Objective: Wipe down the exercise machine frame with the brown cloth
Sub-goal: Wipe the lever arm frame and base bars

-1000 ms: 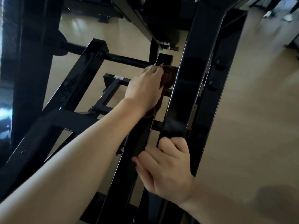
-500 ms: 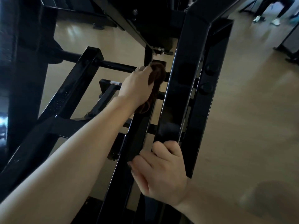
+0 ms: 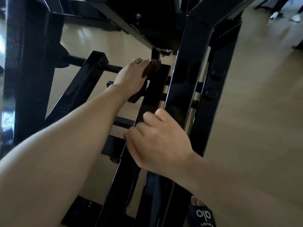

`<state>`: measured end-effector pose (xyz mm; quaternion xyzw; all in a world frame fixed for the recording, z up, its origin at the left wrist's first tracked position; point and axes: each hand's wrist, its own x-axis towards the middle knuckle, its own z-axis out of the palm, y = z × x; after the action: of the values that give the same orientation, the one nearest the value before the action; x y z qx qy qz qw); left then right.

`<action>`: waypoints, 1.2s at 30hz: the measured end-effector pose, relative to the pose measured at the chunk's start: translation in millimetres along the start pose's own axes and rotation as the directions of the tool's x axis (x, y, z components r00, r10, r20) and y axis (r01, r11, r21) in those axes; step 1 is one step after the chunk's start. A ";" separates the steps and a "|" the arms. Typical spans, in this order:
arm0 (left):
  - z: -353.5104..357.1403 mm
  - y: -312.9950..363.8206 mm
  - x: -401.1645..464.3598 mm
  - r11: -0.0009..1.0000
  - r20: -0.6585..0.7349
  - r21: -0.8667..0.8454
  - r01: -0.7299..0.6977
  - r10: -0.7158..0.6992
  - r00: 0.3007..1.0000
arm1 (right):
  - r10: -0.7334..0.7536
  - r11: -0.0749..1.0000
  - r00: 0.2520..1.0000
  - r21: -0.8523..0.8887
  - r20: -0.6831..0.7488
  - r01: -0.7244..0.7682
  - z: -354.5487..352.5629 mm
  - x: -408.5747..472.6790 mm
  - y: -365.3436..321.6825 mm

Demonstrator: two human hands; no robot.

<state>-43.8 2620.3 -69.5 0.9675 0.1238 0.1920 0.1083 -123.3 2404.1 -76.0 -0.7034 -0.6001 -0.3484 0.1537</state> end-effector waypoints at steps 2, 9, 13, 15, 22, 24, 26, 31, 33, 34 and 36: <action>1.2 -4.1 12.2 0.999 0.020 -0.008 -0.051 0.051 0.999 | 0.014 0.999 0.999 -0.040 0.037 -0.012 3.5 -7.6 -3.0; 9.3 -14.8 15.3 0.967 0.030 -0.081 -0.242 0.245 0.969 | 0.021 0.995 0.999 -0.098 0.027 -0.018 4.7 -5.4 -3.8; 7.0 -20.4 13.3 0.954 0.102 0.001 -0.301 0.299 0.949 | 0.031 0.992 0.999 -0.119 0.018 -0.029 3.7 -5.0 -5.3; 8.2 -20.1 12.8 0.953 0.101 0.079 -0.294 0.286 0.953 | 0.033 0.991 0.999 -0.130 0.028 -0.029 3.3 -4.4 -5.5; 29.7 -10.3 25.8 0.964 -0.114 0.235 -0.128 0.158 0.981 | 0.050 0.979 0.996 -0.200 0.077 -0.034 4.0 -2.3 -4.0; 28.0 -15.6 25.5 0.961 -0.110 0.242 -0.135 0.165 0.980 | 0.062 0.977 0.993 -0.211 0.101 -0.040 2.3 -2.0 -4.4; 23.1 -28.6 25.1 0.959 -0.092 0.246 -0.140 0.167 0.982 | 0.071 0.978 0.990 -0.206 0.123 -0.045 0.4 -1.9 -5.2; -15.5 -100.4 18.6 0.927 -0.046 0.363 -0.090 0.114 0.992 | 0.070 0.980 0.984 -0.194 0.162 -0.038 0.7 -3.8 -5.2; -21.2 -113.9 17.2 0.910 -0.051 0.406 -0.085 0.115 0.992 | 0.070 0.981 0.986 -0.190 0.151 -0.041 2.4 -5.3 -5.7; -21.1 -111.9 17.5 0.906 -0.057 0.416 -0.075 0.109 0.992 | 0.070 0.981 0.988 -0.190 0.141 -0.042 2.7 -5.1 -5.2; -17.3 -104.2 16.7 0.902 -0.044 0.429 -0.049 0.075 0.996 | 0.065 0.982 0.989 -0.185 0.129 -0.040 2.9 -4.7 -4.5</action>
<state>-56.3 2726.4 -74.8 0.9651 0.1350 0.1922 -0.1159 -126.8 2403.5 -82.2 -0.7521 -0.5559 -0.3493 0.0570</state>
